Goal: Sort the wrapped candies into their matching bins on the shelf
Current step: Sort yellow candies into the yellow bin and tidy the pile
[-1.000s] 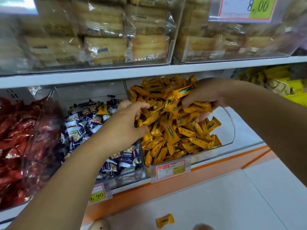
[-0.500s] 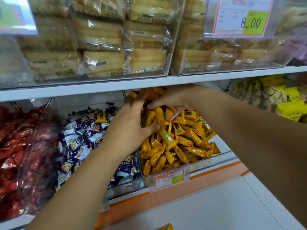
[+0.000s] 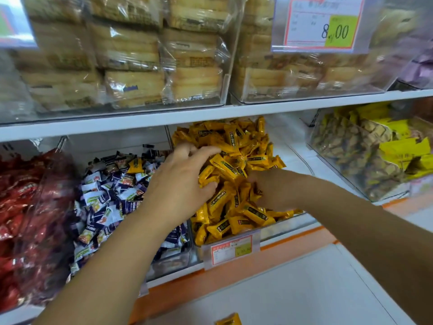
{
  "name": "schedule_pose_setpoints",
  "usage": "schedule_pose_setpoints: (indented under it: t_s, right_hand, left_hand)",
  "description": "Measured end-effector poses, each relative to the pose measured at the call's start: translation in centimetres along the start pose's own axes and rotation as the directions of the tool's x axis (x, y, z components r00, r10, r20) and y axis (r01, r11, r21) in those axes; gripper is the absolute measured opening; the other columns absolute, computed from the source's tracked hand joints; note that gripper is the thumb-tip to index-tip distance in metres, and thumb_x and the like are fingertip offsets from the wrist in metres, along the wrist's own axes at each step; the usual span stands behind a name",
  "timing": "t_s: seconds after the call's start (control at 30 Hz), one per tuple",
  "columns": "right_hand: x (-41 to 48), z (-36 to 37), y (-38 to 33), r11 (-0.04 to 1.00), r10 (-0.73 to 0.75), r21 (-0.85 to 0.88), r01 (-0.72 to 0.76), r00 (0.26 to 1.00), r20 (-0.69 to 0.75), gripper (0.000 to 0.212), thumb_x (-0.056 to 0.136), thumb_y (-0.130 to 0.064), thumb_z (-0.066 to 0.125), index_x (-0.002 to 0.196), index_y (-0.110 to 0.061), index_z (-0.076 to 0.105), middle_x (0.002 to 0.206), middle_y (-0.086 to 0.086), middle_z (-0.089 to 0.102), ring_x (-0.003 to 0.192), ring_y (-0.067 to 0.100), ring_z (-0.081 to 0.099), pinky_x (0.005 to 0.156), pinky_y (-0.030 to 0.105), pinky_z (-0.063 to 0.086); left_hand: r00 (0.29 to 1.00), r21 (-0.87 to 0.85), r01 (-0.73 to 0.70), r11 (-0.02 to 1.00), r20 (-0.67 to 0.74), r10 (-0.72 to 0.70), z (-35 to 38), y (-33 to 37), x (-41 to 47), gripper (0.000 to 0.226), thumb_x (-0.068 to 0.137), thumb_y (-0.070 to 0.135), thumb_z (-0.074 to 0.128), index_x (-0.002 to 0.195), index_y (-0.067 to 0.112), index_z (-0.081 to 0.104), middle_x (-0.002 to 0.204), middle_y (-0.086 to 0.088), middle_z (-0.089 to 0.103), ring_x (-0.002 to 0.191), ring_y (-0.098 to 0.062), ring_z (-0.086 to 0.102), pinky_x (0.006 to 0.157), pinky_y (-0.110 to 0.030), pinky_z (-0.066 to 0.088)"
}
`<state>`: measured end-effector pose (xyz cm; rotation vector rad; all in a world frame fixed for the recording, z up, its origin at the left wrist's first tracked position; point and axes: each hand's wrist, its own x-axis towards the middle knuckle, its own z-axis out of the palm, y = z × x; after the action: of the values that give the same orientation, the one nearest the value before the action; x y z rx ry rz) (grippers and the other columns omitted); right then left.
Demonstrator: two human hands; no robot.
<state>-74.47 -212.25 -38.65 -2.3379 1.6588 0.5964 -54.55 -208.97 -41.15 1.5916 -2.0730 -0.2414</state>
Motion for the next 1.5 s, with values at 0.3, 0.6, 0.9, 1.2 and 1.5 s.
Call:
schedule_pose_setpoints:
  t_s: [0.3, 0.6, 0.9, 1.2, 1.5]
  right_hand:
    - [1.1, 4.4, 0.3, 0.827, 0.031, 0.563, 0.004, 0.998, -0.052, 0.107, 0.072, -0.019, 0.074, 0.148, -0.036, 0.001, 0.093, 0.001, 0.063, 0.079, 0.019, 0.062, 0.067, 0.032, 0.054]
    - [2.0, 6.0, -0.3, 0.801, 0.083, 0.596, 0.050, 0.977, -0.194, 0.109, 0.074, -0.026, 0.075, 0.148, -0.032, -0.005, 0.104, 0.003, 0.064, 0.095, 0.029, 0.063, 0.084, 0.044, 0.053]
    - [2.7, 6.1, 0.3, 0.751, 0.070, 0.654, 0.089, 0.974, -0.214, 0.108, 0.067, -0.012, 0.075, 0.148, -0.033, 0.007, 0.088, -0.001, 0.061, 0.081, 0.022, 0.064, 0.068, 0.038, 0.056]
    - [0.5, 5.2, 3.8, 0.365, 0.088, 0.912, 0.185, 0.969, -0.232, 0.099, 0.064, -0.008, 0.086, 0.139, -0.047, 0.033, 0.121, -0.015, 0.058, 0.107, 0.010, 0.059, 0.087, 0.024, 0.049]
    - [-0.3, 5.2, 4.1, 0.104, 0.015, 0.947, 0.304, 0.951, -0.308, 0.091, 0.071, 0.013, 0.072, 0.137, -0.041, 0.040, 0.107, 0.001, 0.072, 0.099, 0.020, 0.068, 0.081, 0.033, 0.052]
  left_hand:
    - [1.000, -0.037, 0.028, 0.999, 0.007, -0.027, 0.5, -0.5, 0.0, 0.063, 0.083, 0.042, 0.066, 0.137, 0.048, 0.034, 0.111, 0.009, 0.038, 0.101, -0.010, 0.046, 0.080, -0.032, 0.045]
    - [0.999, 0.118, 0.035, 0.992, 0.009, -0.036, 0.7, 0.6, -0.1, 0.062, 0.084, 0.050, 0.061, 0.139, 0.049, 0.032, 0.114, 0.010, 0.040, 0.107, -0.012, 0.047, 0.085, -0.033, 0.038]
    - [0.980, 0.380, -0.155, 0.912, 0.174, 0.094, 2.5, 2.4, 0.3, 0.060, 0.081, 0.066, 0.055, 0.136, 0.054, 0.034, 0.115, 0.013, 0.036, 0.109, -0.012, 0.041, 0.089, -0.037, 0.030]
    - [0.991, 0.282, -0.059, 0.958, 0.129, 0.023, 2.1, 1.2, 0.7, 0.038, 0.086, 0.048, 0.061, 0.123, 0.051, 0.052, 0.105, 0.015, 0.037, 0.100, -0.008, 0.046, 0.092, -0.033, 0.030]
    - [0.996, -0.009, -0.015, 1.000, 0.093, 0.016, 1.9, 2.0, 1.0, 0.039, 0.084, 0.061, 0.053, 0.123, 0.053, 0.052, 0.102, 0.020, 0.043, 0.089, 0.002, 0.044, 0.087, -0.033, 0.037]
